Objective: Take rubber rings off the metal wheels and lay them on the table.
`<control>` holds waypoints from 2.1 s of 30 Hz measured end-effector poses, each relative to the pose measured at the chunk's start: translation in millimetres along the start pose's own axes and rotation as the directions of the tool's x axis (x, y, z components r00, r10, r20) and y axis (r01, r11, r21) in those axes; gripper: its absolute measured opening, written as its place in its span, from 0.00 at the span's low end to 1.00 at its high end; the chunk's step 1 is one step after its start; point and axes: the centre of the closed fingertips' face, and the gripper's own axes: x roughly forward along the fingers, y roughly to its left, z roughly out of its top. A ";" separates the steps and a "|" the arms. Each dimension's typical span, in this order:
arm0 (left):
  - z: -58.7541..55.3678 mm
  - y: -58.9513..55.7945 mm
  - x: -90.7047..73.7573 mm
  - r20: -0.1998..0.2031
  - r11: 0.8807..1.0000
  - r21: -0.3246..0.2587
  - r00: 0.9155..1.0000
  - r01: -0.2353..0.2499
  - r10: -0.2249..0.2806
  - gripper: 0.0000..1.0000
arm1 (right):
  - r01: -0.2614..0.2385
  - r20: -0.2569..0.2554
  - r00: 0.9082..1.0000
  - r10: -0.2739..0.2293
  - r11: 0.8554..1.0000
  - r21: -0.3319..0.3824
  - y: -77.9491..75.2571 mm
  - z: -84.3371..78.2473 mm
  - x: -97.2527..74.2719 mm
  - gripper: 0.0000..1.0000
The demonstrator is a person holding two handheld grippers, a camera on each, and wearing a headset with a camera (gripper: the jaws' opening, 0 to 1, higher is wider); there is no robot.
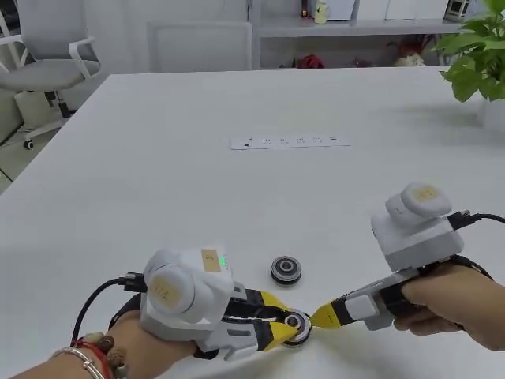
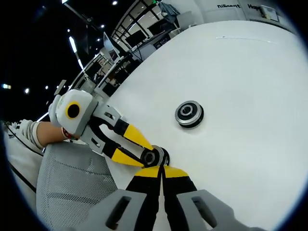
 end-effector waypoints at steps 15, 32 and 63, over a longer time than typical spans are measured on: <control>0.3 -2.3 -1.2 0.003 1.000 0.011 1.000 0.012 -0.012 0.14 | -0.046 0.012 0.999 0.046 0.999 0.020 12.7 0.9 2.0 0.00; 0.7 -2.4 -0.7 0.011 1.000 0.003 1.000 0.008 -0.008 0.14 | -0.082 0.057 0.995 0.080 0.996 0.029 25.3 8.7 1.6 0.00; 48.8 10.3 -31.1 0.025 1.000 -0.020 1.000 -0.013 0.014 0.59 | -0.098 0.131 0.987 0.089 0.993 0.064 25.1 23.8 -9.5 0.00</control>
